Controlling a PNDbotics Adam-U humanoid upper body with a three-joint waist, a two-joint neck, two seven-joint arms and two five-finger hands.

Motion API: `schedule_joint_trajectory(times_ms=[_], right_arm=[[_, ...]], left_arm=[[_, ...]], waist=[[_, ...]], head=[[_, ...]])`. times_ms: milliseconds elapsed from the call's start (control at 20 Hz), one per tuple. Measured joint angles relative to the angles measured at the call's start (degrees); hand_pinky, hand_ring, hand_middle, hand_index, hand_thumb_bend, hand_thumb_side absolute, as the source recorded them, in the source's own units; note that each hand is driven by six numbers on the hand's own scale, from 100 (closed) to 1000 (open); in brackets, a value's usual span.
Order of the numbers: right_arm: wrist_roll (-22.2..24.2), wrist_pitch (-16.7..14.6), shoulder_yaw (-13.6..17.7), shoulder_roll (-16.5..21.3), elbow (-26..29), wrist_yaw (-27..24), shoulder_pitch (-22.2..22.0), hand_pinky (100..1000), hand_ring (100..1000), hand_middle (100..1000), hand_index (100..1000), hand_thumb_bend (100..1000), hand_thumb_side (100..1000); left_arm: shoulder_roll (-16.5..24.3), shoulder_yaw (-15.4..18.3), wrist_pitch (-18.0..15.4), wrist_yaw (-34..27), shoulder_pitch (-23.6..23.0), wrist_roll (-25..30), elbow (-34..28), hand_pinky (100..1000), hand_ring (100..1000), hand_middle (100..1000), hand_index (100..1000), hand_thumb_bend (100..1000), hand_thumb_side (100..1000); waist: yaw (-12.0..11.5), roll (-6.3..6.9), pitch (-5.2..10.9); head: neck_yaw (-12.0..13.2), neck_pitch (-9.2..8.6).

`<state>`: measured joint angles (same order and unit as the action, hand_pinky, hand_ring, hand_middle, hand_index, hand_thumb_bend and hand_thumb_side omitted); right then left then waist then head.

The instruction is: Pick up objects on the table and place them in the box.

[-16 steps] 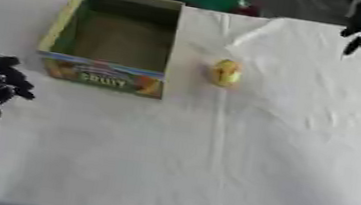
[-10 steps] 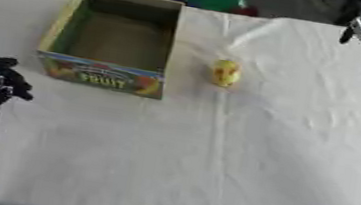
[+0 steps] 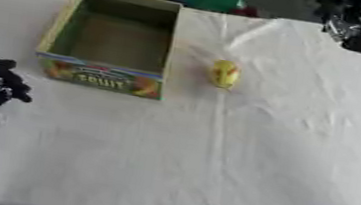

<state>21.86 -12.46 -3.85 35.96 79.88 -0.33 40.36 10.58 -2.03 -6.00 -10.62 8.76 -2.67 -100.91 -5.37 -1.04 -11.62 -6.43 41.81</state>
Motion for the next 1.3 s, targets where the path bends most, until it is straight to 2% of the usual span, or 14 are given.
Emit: schedule_joint_trajectory(times_ms=[300,500,650,950,1100,1300], right_arm=[[5.5,-5.4,-3.1,-4.0,-8.5,9.1,6.3,557,754,763,848,100,198],[6.7,-8.8,-4.1,-7.9,-15.0,18.6,9.6,636,827,817,873,100,203],[6.2,-10.8,-4.3,-10.9,-20.0,27.1,11.2,703,881,871,902,100,216],[2.9,-14.0,-3.5,-14.8,-28.3,42.4,12.9,736,897,889,916,100,227],[0.6,-14.9,-2.9,-15.6,-30.8,46.9,13.2,739,895,887,918,100,229],[-1.0,-15.8,-2.5,-15.6,-32.3,49.8,13.4,742,890,882,920,100,232]], left_arm=[[0.0,-0.3,0.0,0.0,-0.2,0.2,0.0,473,512,476,676,100,795],[0.0,-0.7,0.1,-0.2,-0.2,0.5,0.2,473,513,476,676,100,796],[0.0,-0.7,0.0,-0.2,-0.2,0.6,0.3,473,513,476,676,100,796],[0.0,-1.0,0.1,-0.2,-0.1,0.8,0.3,473,514,477,677,100,796],[0.0,-1.0,0.2,-0.2,-0.1,0.9,0.3,474,514,477,677,100,797],[0.0,-1.0,0.2,-0.2,-0.1,0.9,0.3,474,515,478,677,100,795]], waist=[[-0.3,0.03,0.03],[-0.6,0.13,0.03],[-1.0,0.22,0.02],[-1.8,0.21,-0.08],[-2.0,0.17,-0.12],[-2.0,-0.09,-0.14]], head=[[-0.7,0.02],[-1.1,0.02],[-1.5,0.01],[-2.3,-0.09],[-2.3,-0.1],[-2.3,-0.11]])
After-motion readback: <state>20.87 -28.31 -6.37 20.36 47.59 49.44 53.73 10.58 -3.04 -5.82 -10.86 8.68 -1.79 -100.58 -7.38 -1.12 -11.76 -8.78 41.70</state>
